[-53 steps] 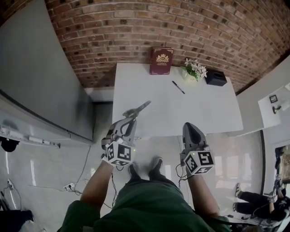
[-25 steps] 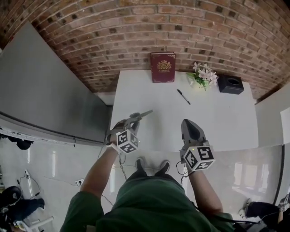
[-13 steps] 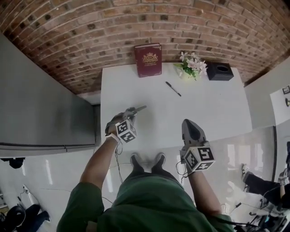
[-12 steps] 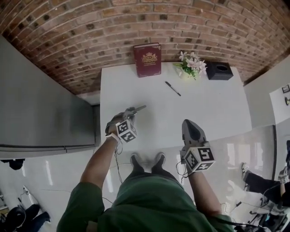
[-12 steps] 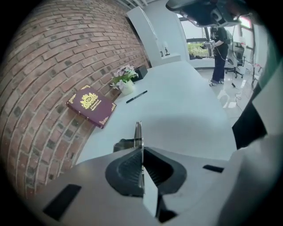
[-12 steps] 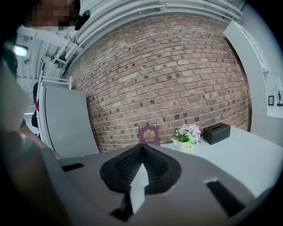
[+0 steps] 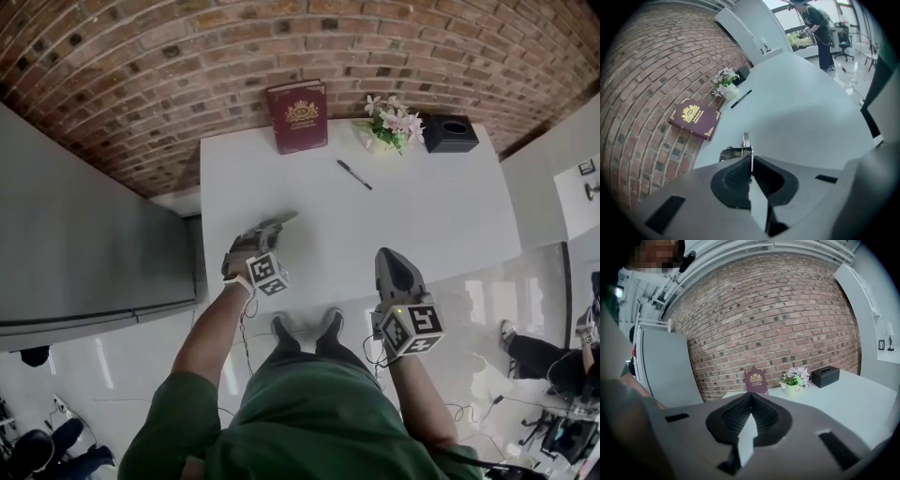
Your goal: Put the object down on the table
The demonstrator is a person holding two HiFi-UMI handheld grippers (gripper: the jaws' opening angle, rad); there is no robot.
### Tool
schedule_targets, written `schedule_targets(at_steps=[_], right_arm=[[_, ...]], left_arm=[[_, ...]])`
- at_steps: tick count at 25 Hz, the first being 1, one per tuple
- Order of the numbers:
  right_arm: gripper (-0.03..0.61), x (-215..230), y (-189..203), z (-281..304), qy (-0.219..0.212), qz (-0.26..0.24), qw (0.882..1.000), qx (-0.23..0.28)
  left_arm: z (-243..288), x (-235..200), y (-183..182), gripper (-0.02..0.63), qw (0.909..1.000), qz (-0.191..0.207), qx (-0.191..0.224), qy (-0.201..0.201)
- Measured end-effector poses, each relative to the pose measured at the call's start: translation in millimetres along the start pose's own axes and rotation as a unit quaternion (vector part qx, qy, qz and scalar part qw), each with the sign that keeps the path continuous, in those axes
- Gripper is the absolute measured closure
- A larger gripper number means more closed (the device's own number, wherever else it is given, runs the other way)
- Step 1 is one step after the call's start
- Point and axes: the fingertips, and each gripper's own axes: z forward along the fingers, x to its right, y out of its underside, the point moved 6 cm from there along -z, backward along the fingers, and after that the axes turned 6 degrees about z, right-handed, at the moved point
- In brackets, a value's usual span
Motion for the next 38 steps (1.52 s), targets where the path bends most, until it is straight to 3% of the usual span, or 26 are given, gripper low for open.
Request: schedule_targets(at_steps=[5,10,16,25,31,38], right_arm=[[0.575,-4,5,4,-0.006,0.002,1.0,-0.008],[0.575,-8,9,13,-0.014,0.004,1.0,-0.017],[0.575,-12,8,20,-0.025,-0.003,0.999,-0.023],[0.575,-14,-2,25,-0.041,-0.007,0.999,-0.014],[0.575,-19,-11,28,-0.056,-0.012,0.998,-0.001],[0.575,-31,-23,27,-0.077,-0.018,0.997,0.013]], left_arm=[[3,16,7,0.599,0.9999,0.001,-0.015,-0.001],[7,33,10,0.514,0.9998,0.0,-0.017,0.007],[3,37,13,0.511,0.9991,-0.033,-0.026,0.003],[-38,7,-6,0.513,0.9951,-0.086,0.016,-0.047],[-87,-32,-26,0.535,0.9821,-0.138,0.061,-0.112],[-158,-71,-50,0.58,0.9529,-0.21,0.136,-0.171]])
